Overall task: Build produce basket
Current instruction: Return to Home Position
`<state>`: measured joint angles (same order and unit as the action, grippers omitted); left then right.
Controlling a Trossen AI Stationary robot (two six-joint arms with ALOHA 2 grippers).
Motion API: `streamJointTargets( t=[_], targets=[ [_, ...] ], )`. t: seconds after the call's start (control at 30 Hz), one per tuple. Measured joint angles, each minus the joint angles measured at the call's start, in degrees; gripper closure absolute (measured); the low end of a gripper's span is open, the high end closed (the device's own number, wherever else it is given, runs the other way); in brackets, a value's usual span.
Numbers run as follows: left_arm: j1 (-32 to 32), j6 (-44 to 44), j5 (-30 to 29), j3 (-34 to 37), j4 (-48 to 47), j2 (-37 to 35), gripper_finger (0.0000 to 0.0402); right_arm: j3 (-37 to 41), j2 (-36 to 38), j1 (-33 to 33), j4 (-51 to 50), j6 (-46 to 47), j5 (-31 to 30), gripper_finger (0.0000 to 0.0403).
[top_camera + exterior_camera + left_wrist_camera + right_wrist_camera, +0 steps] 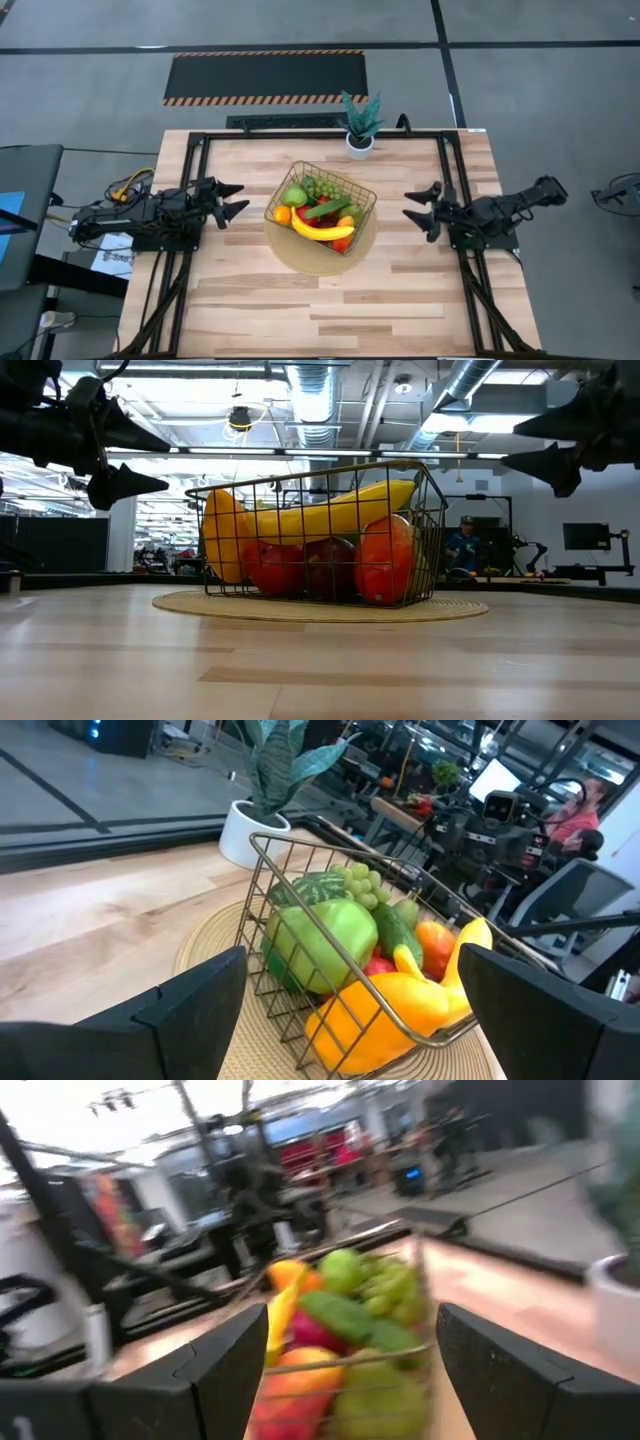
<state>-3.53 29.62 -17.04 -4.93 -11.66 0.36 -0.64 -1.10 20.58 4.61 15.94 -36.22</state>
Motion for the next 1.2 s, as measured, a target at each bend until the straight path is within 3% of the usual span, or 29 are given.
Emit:
streamJointTargets(
  t=[0.3,1.2],
  targets=[
    [0.0,-0.2,0.5,0.0,-0.2,0.0,0.0052,0.0,-0.1,-3.2,-0.5,-8.7,-2.7,0.0092],
    [0.0,1.0,1.6,0.0,-0.4,0.0,0.0051,0.1,-0.1,-3.5,-0.8,-8.9,-2.8,0.0092]
  ],
)
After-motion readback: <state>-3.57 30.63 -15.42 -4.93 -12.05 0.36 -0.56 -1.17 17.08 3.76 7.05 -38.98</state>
